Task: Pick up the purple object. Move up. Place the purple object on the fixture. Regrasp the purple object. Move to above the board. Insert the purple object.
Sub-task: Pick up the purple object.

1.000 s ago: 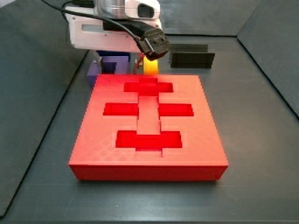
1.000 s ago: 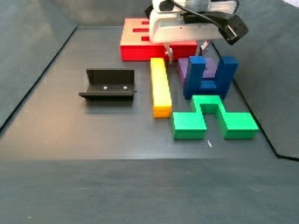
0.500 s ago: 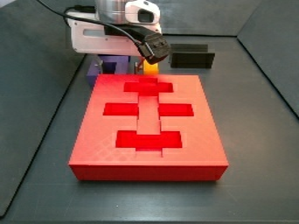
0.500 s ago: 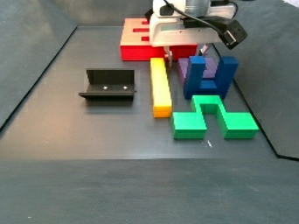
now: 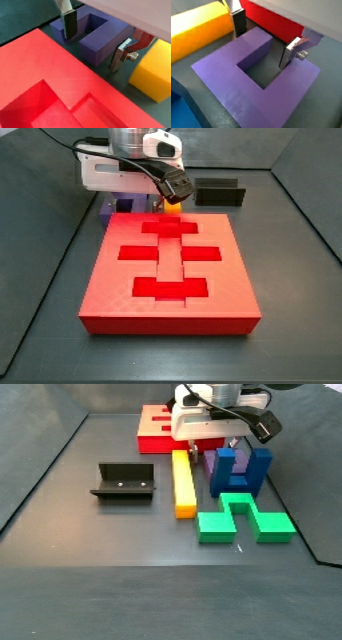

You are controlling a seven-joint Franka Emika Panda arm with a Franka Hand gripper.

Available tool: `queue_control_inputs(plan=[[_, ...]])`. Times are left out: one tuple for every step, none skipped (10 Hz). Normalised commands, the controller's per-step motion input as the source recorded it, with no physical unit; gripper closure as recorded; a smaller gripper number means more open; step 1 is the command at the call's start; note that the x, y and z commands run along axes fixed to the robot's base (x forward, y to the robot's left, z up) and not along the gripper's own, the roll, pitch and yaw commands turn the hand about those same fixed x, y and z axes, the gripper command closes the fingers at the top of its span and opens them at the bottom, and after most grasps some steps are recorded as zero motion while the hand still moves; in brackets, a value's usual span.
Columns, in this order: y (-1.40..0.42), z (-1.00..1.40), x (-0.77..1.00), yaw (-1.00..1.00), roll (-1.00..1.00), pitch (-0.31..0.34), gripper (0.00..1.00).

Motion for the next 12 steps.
queue_control_inputs(plan=[[0.00, -0.02, -0.10, 0.00, 0.02, 0.030, 0.00], [-0.01, 0.00, 0.00, 0.00, 0.00, 0.000, 0.00], [-0.19, 0.00, -0.14, 0.00, 0.12, -0.080, 0.00], [0.00, 0.00, 0.00, 0.00, 0.00, 0.000, 1.00], [0.00, 0.00, 0.00, 0.00, 0.00, 0.000, 1.00], [0.00, 0.00, 0.00, 0.00, 0.00, 0.000, 1.00], [0.00, 0.00, 0.00, 0.00, 0.00, 0.000, 1.00], [0.00, 0.00, 0.00, 0.00, 0.00, 0.000, 1.00], [0.00, 0.00, 0.00, 0.00, 0.00, 0.000, 1.00], [0.00, 0.00, 0.00, 0.00, 0.00, 0.000, 1.00], [0.00, 0.00, 0.00, 0.00, 0.00, 0.000, 1.00], [0.00, 0.00, 0.00, 0.00, 0.00, 0.000, 1.00]])
